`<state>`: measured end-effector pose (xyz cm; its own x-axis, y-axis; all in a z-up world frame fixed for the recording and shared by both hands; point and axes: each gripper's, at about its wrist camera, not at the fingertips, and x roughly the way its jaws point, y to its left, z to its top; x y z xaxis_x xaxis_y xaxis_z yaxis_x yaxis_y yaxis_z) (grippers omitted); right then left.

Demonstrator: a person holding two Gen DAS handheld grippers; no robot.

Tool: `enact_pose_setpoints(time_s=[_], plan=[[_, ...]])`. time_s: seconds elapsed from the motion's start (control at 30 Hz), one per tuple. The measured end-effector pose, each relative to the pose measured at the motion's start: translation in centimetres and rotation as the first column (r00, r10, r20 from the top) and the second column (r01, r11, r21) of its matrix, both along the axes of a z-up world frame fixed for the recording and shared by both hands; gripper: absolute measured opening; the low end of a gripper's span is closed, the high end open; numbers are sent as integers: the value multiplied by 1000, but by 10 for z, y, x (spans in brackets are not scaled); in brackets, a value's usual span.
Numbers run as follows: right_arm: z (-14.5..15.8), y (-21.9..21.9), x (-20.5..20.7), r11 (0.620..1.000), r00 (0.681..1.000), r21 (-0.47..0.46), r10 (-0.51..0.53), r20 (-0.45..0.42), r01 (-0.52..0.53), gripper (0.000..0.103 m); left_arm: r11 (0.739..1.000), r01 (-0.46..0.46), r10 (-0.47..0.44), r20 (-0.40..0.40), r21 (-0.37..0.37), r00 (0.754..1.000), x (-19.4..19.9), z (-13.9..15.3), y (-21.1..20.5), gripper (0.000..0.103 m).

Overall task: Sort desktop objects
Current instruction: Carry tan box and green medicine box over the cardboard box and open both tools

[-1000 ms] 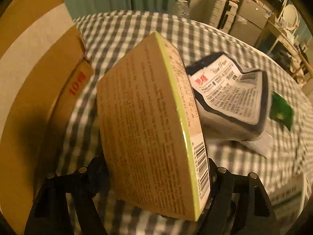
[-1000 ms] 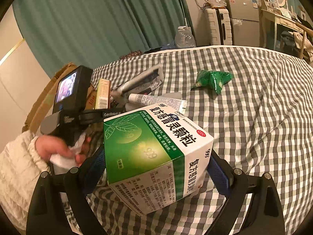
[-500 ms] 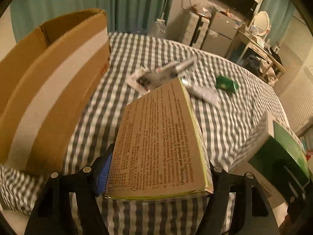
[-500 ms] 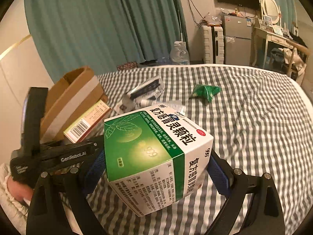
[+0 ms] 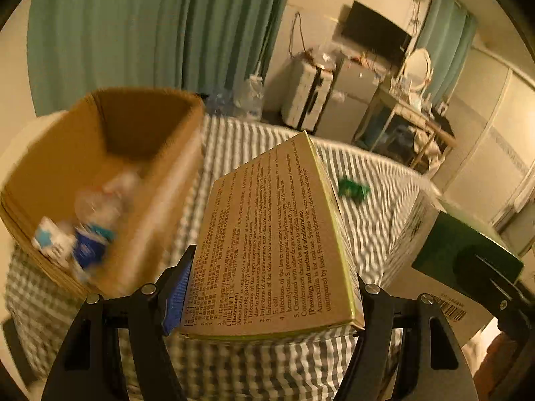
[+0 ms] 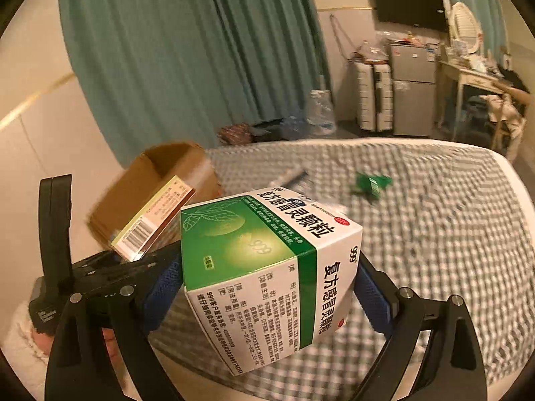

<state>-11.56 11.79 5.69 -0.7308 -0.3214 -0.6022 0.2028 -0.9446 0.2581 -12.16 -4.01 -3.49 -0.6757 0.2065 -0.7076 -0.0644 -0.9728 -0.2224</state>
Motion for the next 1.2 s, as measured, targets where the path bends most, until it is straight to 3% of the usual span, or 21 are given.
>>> enact_pose_setpoints(time_s=[0.13,0.23,0.37,0.53,0.63,0.8,0.97,1.2], plan=[[31,-39,-22,997,996,-25,75,-57,-77,94,996,-43,39,-47,-81,998,-16,39,-50,73],[43,-93,-54,986,985,-38,159,-69,-162,94,983,-102,96,-44,-154,994,-28,46,-94,73],[38,-165,-94,977,977,-37,210,-38,-212,94,955,-178,178,-21,-239,984,-41,31,-146,73],[25,-219,-129,968,972,-108,233,39,-228,95,959,-181,198,58,-217,979,-48,0,-183,86],[31,-229,-132,975,978,-92,206,20,-203,95,958,-179,197,60,-224,979,-48,-5,-189,92],[51,-226,-118,981,983,-60,182,-34,-183,95,961,-173,186,42,-216,982,-38,1,-182,94],[62,-189,-81,992,990,-30,122,-76,-124,95,965,-162,167,8,-204,986,-15,16,-169,94],[20,-85,-17,996,996,53,-76,-50,78,96,980,-123,121,-22,-158,992,11,23,-108,94]])
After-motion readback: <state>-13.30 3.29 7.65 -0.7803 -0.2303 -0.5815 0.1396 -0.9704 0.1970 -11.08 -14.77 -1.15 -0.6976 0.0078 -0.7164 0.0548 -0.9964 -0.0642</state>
